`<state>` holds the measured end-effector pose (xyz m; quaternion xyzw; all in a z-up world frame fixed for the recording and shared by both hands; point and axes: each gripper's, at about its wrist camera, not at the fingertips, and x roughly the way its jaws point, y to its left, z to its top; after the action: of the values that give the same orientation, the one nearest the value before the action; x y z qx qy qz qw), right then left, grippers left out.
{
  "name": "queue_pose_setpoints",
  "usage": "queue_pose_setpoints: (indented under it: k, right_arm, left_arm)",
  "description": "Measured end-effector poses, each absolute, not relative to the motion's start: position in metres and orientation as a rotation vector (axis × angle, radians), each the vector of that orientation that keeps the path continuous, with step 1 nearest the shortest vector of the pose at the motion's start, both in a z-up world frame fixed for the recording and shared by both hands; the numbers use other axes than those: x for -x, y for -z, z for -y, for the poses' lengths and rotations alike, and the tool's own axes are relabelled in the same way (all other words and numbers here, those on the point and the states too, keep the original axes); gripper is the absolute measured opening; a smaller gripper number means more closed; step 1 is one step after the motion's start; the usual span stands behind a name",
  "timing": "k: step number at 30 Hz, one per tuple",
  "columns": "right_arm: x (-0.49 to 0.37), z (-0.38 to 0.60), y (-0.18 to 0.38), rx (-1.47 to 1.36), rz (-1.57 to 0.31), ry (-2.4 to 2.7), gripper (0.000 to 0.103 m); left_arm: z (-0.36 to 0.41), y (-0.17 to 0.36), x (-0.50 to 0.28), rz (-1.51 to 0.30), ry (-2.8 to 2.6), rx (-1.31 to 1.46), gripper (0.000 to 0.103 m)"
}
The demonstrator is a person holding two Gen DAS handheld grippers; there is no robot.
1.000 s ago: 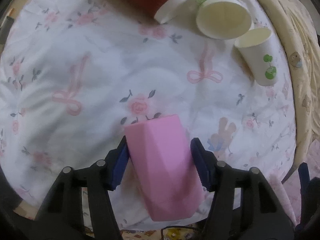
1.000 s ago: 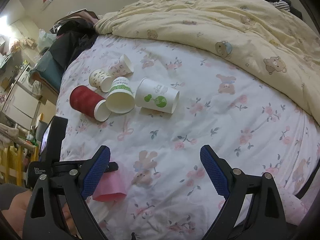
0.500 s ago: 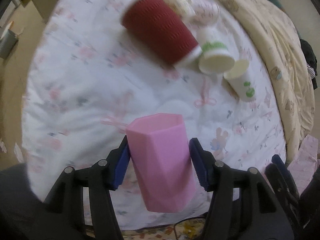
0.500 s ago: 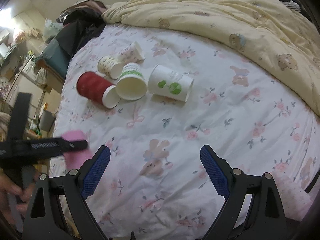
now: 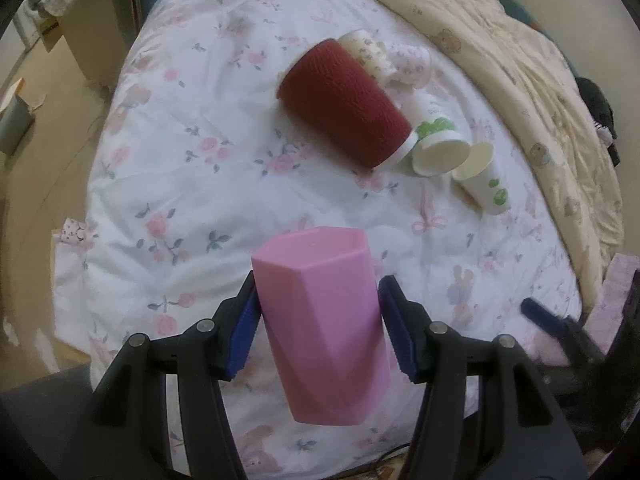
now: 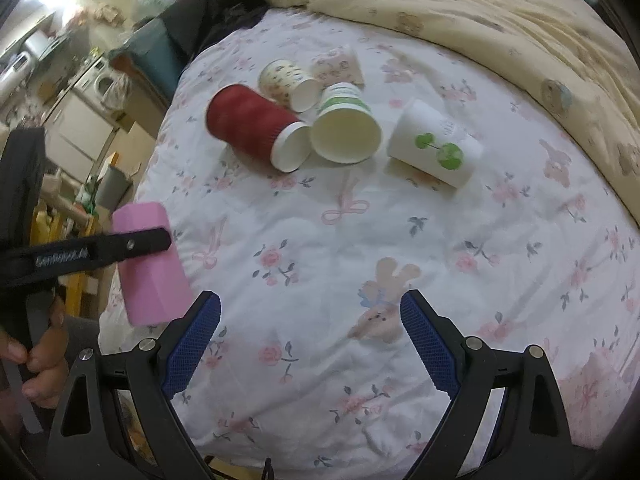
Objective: Flip cup upside down
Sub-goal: 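Rotate the pink cup with the left gripper so its base faces up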
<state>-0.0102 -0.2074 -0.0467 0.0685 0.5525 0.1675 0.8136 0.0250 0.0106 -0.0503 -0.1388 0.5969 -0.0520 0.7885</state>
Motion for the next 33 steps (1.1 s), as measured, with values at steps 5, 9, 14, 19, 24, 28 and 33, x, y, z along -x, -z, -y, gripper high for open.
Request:
queue_pose_setpoints:
  k: [5,9,14,19,24,28,33]
  right_arm:
    - [0.011,0.199,0.051,-0.136,-1.189,-0.405,0.094]
    - [0.013,0.190,0.048,-0.171,-1.184,-0.497,0.094]
    - [0.021,0.172,0.049,-0.149,-1.205,-0.598,0.094]
    - [0.022,0.165,0.054,-0.109,-1.222,-0.594,0.094]
    - [0.018,0.172,0.063,-0.114,-1.260,-0.541,0.094]
    - [0.012,0.178,0.073,-0.103,-1.289,-0.479,0.094]
    - [0.010,0.184,0.077,-0.100,-1.311,-0.445,0.094]
  left_arm:
    - [0.007,0.037,-0.024,-1.223,0.170,0.244,0.054]
    - [0.018,0.032,-0.023,-1.191,0.194,0.205,0.054]
    - [0.020,0.030,-0.021,-1.185,0.217,0.227,0.054]
    - [0.023,0.028,-0.019,-1.186,0.256,0.243,0.054]
    - [0.031,0.025,-0.016,-1.196,0.305,0.229,0.054]
    - [0.037,0.024,-0.012,-1.201,0.334,0.213,0.054]
    - [0.036,0.023,-0.014,-1.197,0.303,0.192,0.054]
